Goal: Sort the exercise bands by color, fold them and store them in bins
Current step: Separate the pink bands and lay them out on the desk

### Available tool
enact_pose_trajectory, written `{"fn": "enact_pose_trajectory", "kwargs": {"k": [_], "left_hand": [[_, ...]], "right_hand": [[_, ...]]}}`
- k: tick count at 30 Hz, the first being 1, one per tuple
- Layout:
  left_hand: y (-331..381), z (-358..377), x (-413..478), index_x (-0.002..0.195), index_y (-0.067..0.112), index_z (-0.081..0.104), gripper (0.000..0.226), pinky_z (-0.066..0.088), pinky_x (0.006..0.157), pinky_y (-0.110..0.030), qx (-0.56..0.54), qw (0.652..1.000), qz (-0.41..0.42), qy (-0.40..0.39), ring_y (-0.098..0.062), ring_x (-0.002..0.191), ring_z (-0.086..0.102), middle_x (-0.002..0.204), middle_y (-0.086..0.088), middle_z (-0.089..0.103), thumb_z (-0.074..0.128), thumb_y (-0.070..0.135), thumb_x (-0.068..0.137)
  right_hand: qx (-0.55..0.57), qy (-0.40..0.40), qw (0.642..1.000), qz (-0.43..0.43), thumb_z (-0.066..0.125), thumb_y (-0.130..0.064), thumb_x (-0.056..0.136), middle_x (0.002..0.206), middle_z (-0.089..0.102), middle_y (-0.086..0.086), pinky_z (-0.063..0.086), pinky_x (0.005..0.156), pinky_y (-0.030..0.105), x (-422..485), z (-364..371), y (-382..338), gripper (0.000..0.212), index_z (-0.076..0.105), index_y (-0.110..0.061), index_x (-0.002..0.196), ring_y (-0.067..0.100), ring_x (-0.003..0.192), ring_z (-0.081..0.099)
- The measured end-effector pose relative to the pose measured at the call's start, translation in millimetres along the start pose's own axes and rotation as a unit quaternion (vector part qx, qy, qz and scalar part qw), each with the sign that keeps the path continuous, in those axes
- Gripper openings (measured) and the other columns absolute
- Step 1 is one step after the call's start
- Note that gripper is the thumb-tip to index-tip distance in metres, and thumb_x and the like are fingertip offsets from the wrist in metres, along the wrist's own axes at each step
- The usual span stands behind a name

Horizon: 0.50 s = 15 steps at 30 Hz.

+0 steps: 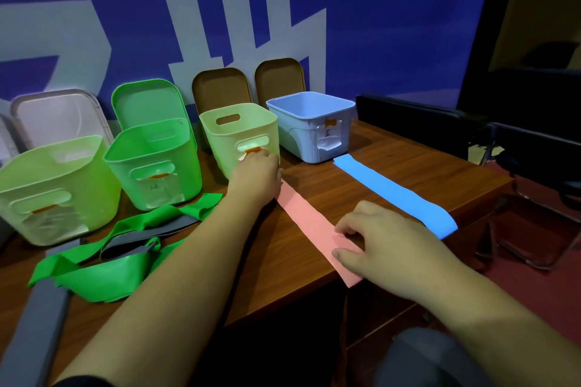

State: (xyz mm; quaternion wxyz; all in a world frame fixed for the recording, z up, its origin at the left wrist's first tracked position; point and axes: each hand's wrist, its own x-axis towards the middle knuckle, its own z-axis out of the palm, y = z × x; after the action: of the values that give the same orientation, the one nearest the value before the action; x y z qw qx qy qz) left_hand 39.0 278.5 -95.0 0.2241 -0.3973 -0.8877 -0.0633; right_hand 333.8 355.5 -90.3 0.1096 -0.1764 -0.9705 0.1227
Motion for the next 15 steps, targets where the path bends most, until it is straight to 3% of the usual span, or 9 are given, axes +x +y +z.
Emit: {"fn": "enact_pose_trajectory", "kwargs": {"k": [3,6,9,13,15], "left_hand": [[-11,-28,-2,0.110,0.022,0.068,0.018,0.059,0.077,-0.040,-0.036,0.998,-0.022,-0.056,-0.024,0.093,0.064,0.105,-0.003,0.067,0.057,0.035,0.102],[-36,-62,-12,0.104,0.024,0.074,0.017,0.061,0.079,-0.041,-0.069,0.989,-0.034,-0.127,-0.021,0.086,0.065,0.096,-0.001,0.070,0.060,0.033,0.100],[-71,-95,-36,0.093,0.020,0.076,0.018,0.061,0.077,-0.038,-0.050,0.986,-0.025,-0.155,-0.020,0.082,0.068,0.088,-0.002,0.072,0.066,0.034,0.097],[-129,-123,-87,0.100,0.023,0.077,0.014,0.049,0.074,-0.029,0.002,0.973,0.000,-0.232,-0.019,0.088,0.067,0.092,0.004,0.073,0.072,0.034,0.093],[-154,-119,-110,0.105,0.025,0.077,0.016,0.050,0.077,-0.030,0.009,0.966,0.003,-0.258,-0.019,0.094,0.068,0.099,0.005,0.074,0.074,0.035,0.092]], "right_hand": [[0.014,0.022,1.000,-0.003,0.058,-0.064,0.097,0.119,0.050,-0.019,0.053,0.076,0.026,9,-4,-17,0.038,0.065,-0.041,0.127,0.004,0.098,0.060],[0.064,0.023,0.997,-0.019,0.060,-0.056,0.100,0.113,0.055,-0.017,0.051,0.073,0.027,22,-1,-44,0.026,0.070,-0.037,0.115,0.004,0.099,0.060],[0.069,0.011,0.996,-0.059,0.059,-0.055,0.100,0.106,0.059,-0.016,0.057,0.079,0.035,35,8,-74,0.024,0.072,-0.037,0.106,0.006,0.097,0.060],[0.076,-0.014,0.991,-0.105,0.058,-0.054,0.100,0.101,0.062,-0.016,0.059,0.085,0.040,59,28,-117,0.024,0.074,-0.038,0.106,0.006,0.095,0.062],[0.088,-0.019,0.989,-0.113,0.058,-0.054,0.098,0.099,0.067,-0.014,0.060,0.085,0.043,71,38,-136,0.024,0.075,-0.037,0.102,0.009,0.094,0.064]]}}
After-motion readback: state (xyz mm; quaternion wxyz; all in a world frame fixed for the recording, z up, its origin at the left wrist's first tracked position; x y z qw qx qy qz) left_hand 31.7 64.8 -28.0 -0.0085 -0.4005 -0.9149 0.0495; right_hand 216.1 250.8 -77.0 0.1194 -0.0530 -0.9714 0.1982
